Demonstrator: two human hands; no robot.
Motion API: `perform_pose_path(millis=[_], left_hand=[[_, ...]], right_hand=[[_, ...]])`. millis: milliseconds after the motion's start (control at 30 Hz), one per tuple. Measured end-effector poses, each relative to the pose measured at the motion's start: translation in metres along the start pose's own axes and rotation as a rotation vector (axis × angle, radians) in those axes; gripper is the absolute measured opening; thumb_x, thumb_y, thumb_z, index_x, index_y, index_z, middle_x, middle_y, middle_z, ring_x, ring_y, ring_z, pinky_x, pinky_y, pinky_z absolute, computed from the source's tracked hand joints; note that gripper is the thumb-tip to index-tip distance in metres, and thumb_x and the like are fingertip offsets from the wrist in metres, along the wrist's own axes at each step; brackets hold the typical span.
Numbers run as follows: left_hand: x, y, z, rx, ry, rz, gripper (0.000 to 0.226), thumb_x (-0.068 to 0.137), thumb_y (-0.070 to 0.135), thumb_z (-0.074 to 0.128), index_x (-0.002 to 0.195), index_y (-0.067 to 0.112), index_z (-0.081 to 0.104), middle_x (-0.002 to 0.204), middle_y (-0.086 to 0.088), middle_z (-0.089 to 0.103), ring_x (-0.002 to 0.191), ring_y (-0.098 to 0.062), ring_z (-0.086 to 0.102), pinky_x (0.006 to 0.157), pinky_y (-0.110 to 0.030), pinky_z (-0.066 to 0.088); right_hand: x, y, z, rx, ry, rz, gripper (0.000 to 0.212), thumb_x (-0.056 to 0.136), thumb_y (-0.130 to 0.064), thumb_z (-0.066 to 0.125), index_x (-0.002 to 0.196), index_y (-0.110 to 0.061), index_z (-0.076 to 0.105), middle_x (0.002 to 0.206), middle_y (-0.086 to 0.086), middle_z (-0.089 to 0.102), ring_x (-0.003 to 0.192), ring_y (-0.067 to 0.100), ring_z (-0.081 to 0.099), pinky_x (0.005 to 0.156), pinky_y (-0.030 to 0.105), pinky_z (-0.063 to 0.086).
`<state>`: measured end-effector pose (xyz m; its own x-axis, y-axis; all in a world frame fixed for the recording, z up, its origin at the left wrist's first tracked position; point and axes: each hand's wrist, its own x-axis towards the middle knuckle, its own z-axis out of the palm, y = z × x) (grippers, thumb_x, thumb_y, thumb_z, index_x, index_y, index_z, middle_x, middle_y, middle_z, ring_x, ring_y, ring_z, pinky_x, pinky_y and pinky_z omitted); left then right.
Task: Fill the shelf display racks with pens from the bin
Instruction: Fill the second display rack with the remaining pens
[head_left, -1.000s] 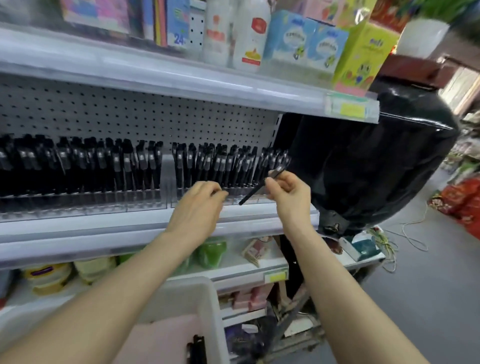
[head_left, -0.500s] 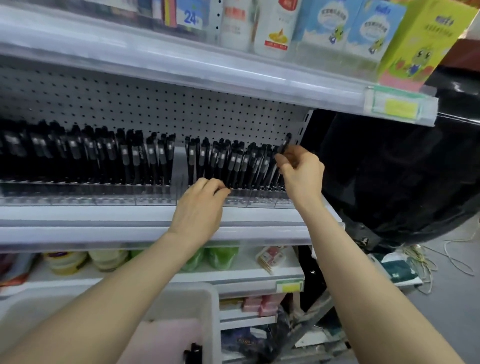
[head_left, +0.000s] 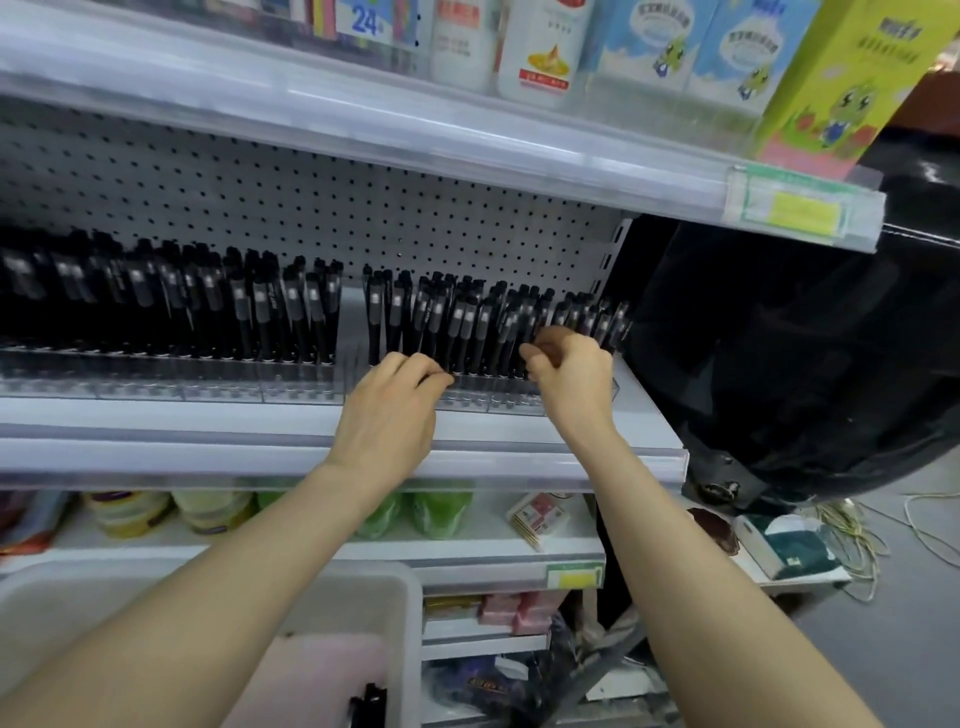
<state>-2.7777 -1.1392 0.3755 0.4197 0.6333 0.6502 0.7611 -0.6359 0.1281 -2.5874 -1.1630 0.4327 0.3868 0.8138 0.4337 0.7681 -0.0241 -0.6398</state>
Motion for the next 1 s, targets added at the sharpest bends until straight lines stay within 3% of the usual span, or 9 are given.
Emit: perform_pose_path(millis=[167, 333, 467, 633, 767, 867, 1000], left_hand=[[-0.005, -0.003, -0.002, -0.013, -0.016, 0.033, 0.037, 0.081, -0.001, 0.065, 0.117, 0.008, 0.068, 0.116, -0.002, 0.062, 0.106, -0.025, 0.053, 0.078, -0.041, 0.056], [-0.031, -0.012, -0.018, -0.025, -0.029, 0.058, 0.038, 0.081, 0.0, 0.068, 0.118, 0.01, 0.068, 0.125, -0.006, 0.06, 0.118, -0.027, 0.051, 0.079, -0.041, 0.056], [-0.066, -0.026, -0.034, -0.047, -0.063, 0.049, 0.034, 0.086, 0.008, 0.068, 0.119, 0.013, 0.068, 0.123, -0.005, 0.062, 0.112, -0.027, 0.056, 0.083, -0.042, 0.055], [-0.123, -0.048, -0.043, -0.084, -0.092, 0.072, 0.033, 0.086, 0.014, 0.067, 0.118, 0.009, 0.068, 0.113, -0.007, 0.064, 0.103, -0.03, 0.058, 0.087, -0.042, 0.052], [-0.169, -0.065, -0.044, -0.07, -0.124, 0.055, 0.038, 0.077, 0.014, 0.077, 0.114, 0.01, 0.069, 0.107, -0.009, 0.065, 0.095, -0.032, 0.061, 0.082, -0.039, 0.052], [-0.195, -0.074, -0.042, -0.051, -0.134, 0.048, 0.05, 0.069, 0.015, 0.084, 0.116, 0.013, 0.068, 0.103, -0.01, 0.066, 0.089, -0.034, 0.063, 0.079, -0.038, 0.05], [-0.208, -0.082, -0.037, -0.021, -0.127, 0.1, 0.065, 0.07, 0.017, 0.083, 0.13, 0.014, 0.057, 0.103, -0.013, 0.064, 0.09, -0.035, 0.061, 0.09, -0.041, 0.032]], right_hand=[[-0.007, -0.004, -0.002, 0.028, 0.022, 0.006, 0.022, 0.091, -0.023, 0.065, 0.108, -0.009, 0.071, 0.091, 0.001, 0.074, 0.086, 0.016, 0.067, 0.08, 0.03, 0.052], [-0.035, -0.011, 0.0, 0.099, 0.09, 0.052, 0.019, 0.091, -0.016, 0.065, 0.109, -0.012, 0.068, 0.088, -0.005, 0.068, 0.083, 0.007, 0.062, 0.073, 0.01, 0.045], [-0.078, -0.024, 0.016, 0.118, 0.044, 0.071, 0.016, 0.09, -0.017, 0.067, 0.105, -0.015, 0.068, 0.087, -0.007, 0.068, 0.083, 0.006, 0.062, 0.081, 0.023, 0.052], [-0.144, -0.041, 0.044, 0.111, -0.034, 0.116, 0.012, 0.088, -0.017, 0.069, 0.1, -0.015, 0.071, 0.081, -0.006, 0.067, 0.08, 0.01, 0.064, 0.08, 0.023, 0.051], [-0.201, -0.048, 0.064, 0.004, -0.207, 0.124, 0.012, 0.086, -0.02, 0.07, 0.097, -0.016, 0.072, 0.079, -0.004, 0.068, 0.08, 0.016, 0.067, 0.079, 0.029, 0.052], [-0.234, -0.054, 0.077, -0.135, -0.352, 0.139, 0.012, 0.087, -0.023, 0.068, 0.095, -0.016, 0.072, 0.088, 0.004, 0.073, 0.088, 0.027, 0.067, 0.083, 0.037, 0.052], [-0.262, -0.069, 0.082, -0.511, -0.506, 0.038, 0.018, 0.093, -0.015, 0.056, 0.107, -0.007, 0.064, 0.105, 0.014, 0.068, 0.102, 0.032, 0.062, 0.079, 0.033, 0.047]])
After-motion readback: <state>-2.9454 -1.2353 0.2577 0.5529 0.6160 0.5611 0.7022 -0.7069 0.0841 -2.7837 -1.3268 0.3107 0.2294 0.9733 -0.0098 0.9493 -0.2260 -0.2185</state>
